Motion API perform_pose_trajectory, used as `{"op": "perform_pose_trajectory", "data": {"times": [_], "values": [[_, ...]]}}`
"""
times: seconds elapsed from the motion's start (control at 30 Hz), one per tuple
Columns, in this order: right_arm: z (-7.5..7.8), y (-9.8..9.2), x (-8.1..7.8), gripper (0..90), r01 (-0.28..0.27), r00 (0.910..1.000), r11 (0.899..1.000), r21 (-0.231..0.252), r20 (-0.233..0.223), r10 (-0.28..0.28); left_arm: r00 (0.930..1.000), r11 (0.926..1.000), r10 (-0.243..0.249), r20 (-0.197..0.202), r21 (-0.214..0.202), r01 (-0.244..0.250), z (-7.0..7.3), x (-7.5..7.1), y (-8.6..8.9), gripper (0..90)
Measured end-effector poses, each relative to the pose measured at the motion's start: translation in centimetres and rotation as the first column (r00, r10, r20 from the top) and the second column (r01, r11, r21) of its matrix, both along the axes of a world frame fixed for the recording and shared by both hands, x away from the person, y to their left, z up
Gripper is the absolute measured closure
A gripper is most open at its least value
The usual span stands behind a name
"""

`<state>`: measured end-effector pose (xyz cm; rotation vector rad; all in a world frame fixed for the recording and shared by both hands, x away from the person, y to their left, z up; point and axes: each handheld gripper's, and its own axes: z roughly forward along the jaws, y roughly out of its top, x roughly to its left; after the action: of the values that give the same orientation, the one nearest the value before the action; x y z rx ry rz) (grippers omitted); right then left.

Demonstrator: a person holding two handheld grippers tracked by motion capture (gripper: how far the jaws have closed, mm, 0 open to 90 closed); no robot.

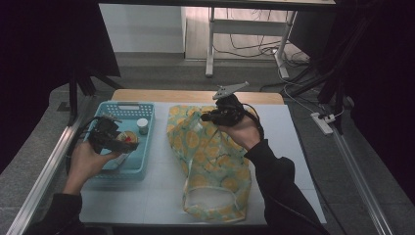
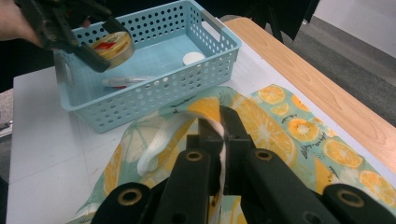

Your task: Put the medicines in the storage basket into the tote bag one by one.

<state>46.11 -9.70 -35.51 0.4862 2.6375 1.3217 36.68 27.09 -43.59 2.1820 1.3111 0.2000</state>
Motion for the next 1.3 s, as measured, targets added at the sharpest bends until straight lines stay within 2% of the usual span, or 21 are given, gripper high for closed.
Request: {"op": "perform_pose_trajectory", "data": {"times": [0.1, 0.33, 0.6, 0.87, 1.17, 1.3], "values": [[-0.1, 0.1, 0.0, 90.0, -0.002, 1.0, 1.0, -0.001, -0.001, 0.002, 0.9997, 0.9997, -0.023, 0.001, -0.013, 0.023, 0.1, -0.7, -0.6, 20.4], [-0.4, 0.4, 0.0, 90.0, -0.003, 1.0, 1.0, -0.006, -0.004, 0.003, 0.9968, 0.9967, -0.08, 0.008, -0.011, 0.08, 0.2, -2.1, -2.4, 20.4], [-0.6, 0.6, 0.0, 90.0, -0.003, 1.0, 1.0, -0.007, -0.008, 0.003, 0.9862, 0.9861, -0.163, 0.028, -0.03, 0.164, 0.7, -3.4, -5.0, 20.4], [-0.8, 0.7, 0.1, 90.0, -0.002, 1.0, 1.0, -0.01, -0.008, 0.002, 0.9647, 0.9646, -0.26, 0.045, -0.036, 0.261, 1.6, -4.0, -8.3, 20.4], [-1.0, 0.8, 0.2, 90.0, -0.005, 1.0, 1.0, -0.012, -0.004, 0.005, 0.9287, 0.9285, -0.367, 0.054, -0.039, 0.369, 2.7, -4.4, -12.8, 20.4], [-1.0, 0.8, 0.2, 90.0, -0.004, 1.0, 1.0, -0.011, -0.005, 0.004, 0.9094, 0.9081, -0.412, 0.055, -0.055, 0.415, 2.8, -4.2, -14.7, 20.4]]}}
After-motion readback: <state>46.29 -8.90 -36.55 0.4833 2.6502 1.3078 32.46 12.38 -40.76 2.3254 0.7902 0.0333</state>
